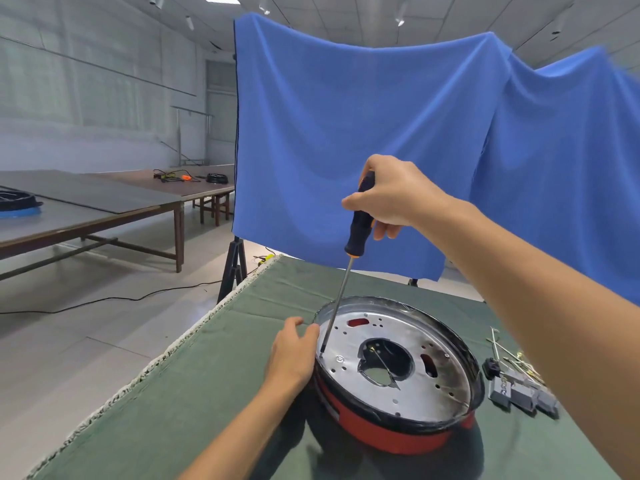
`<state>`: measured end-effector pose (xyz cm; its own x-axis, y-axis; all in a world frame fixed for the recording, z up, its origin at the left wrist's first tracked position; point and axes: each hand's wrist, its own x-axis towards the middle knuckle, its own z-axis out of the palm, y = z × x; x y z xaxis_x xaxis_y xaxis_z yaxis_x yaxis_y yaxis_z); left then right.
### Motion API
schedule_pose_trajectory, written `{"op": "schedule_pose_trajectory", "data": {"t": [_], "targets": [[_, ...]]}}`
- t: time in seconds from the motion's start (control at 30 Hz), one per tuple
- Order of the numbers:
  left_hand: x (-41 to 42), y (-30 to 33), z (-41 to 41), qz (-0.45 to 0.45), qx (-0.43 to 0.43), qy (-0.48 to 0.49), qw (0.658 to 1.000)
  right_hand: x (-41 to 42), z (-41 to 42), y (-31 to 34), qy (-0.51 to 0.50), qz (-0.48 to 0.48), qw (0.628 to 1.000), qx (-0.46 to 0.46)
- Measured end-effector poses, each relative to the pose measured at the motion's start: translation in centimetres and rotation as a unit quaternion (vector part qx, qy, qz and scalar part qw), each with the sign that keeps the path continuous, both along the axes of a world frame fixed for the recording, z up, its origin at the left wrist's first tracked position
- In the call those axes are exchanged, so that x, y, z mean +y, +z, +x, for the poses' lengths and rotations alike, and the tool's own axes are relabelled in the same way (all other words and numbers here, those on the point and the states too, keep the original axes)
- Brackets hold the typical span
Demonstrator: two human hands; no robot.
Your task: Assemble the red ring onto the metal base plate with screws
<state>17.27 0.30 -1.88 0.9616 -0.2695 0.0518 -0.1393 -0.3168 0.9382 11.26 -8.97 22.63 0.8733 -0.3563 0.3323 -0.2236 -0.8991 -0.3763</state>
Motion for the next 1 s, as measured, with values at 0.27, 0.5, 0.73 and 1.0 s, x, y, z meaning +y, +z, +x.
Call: {"op": "schedule_pose_trajectory", "data": {"t": [0.27,0.5,0.73,1.0], "targets": [[2.0,4.1,-0.6,0.208,-0.138,-0.106,0.963,-1.0,-1.4,-1.4,0.030,-0.001,0.994,-0.106],[1.6,4.8,-0.4,0.306,-0.202,-0.077,0.927,-0.4,-1.6,-1.5,0.063,-0.020,0.990,-0.121],[0.9,5.3,-0.1,0.369,-0.205,-0.098,0.901,-0.4,-1.5,-1.7,0.089,-0.011,0.986,-0.141],[1.2,5.1,0.1,0.318,-0.181,-0.123,0.923,-0.3,-0.5,-2.8,0.140,0.050,0.968,-0.200]]}}
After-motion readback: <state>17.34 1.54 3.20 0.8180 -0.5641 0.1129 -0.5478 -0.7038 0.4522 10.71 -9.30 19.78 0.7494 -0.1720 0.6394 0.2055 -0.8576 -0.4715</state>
